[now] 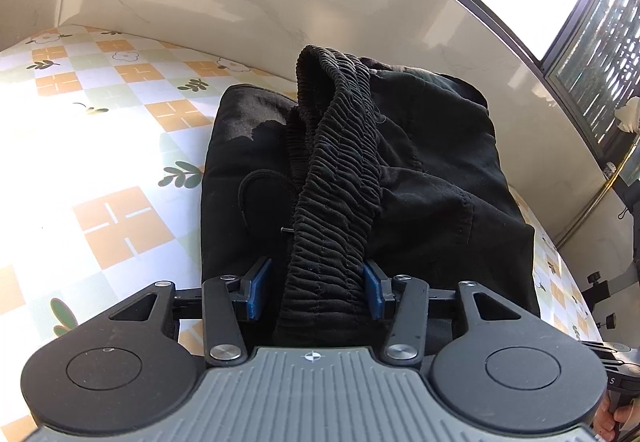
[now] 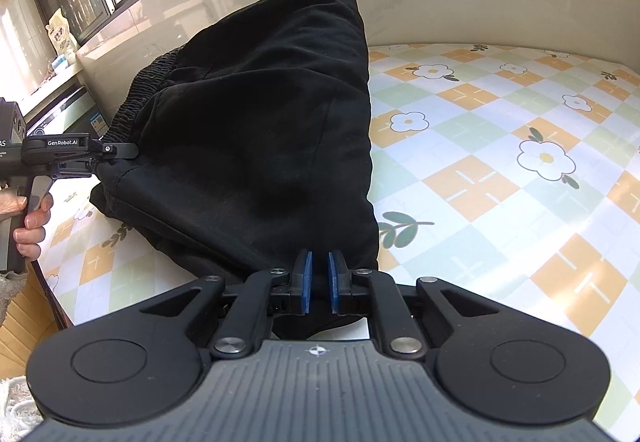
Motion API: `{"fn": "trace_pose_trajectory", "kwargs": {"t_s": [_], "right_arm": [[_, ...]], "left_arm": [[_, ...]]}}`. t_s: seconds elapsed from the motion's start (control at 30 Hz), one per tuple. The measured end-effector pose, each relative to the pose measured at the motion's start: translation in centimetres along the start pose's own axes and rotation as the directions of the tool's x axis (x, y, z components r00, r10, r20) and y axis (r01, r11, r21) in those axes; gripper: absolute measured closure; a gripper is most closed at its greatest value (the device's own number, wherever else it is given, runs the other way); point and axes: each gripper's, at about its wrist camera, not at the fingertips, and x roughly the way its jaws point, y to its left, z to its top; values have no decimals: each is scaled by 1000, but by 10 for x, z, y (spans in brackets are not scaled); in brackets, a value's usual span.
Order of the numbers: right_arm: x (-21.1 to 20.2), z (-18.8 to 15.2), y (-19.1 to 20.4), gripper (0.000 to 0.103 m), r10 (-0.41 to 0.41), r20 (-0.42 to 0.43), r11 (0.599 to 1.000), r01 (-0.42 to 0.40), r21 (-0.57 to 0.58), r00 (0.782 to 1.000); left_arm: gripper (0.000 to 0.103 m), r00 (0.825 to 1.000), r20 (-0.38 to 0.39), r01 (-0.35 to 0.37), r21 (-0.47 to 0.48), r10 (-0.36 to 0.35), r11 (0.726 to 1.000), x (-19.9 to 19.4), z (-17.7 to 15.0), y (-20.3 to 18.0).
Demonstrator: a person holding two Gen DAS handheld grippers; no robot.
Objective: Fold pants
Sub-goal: 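Slide the open right tool under the bundle while the left tool holds the cuff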
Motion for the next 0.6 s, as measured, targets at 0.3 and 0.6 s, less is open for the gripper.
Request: {"fn": "trace_pose_trajectory", "kwargs": {"t_s": [0.3, 0.6], "right_arm": [[-2, -10, -4, 92, -20, 65, 999, 17, 47, 998], [-9, 5, -9, 79, 2, 126, 996, -13, 92, 992]], "left_arm": [[48, 998, 59, 1, -38, 1, 999, -7, -14, 5], [47, 992, 119, -35, -61, 42, 998, -16, -30, 0]]}}
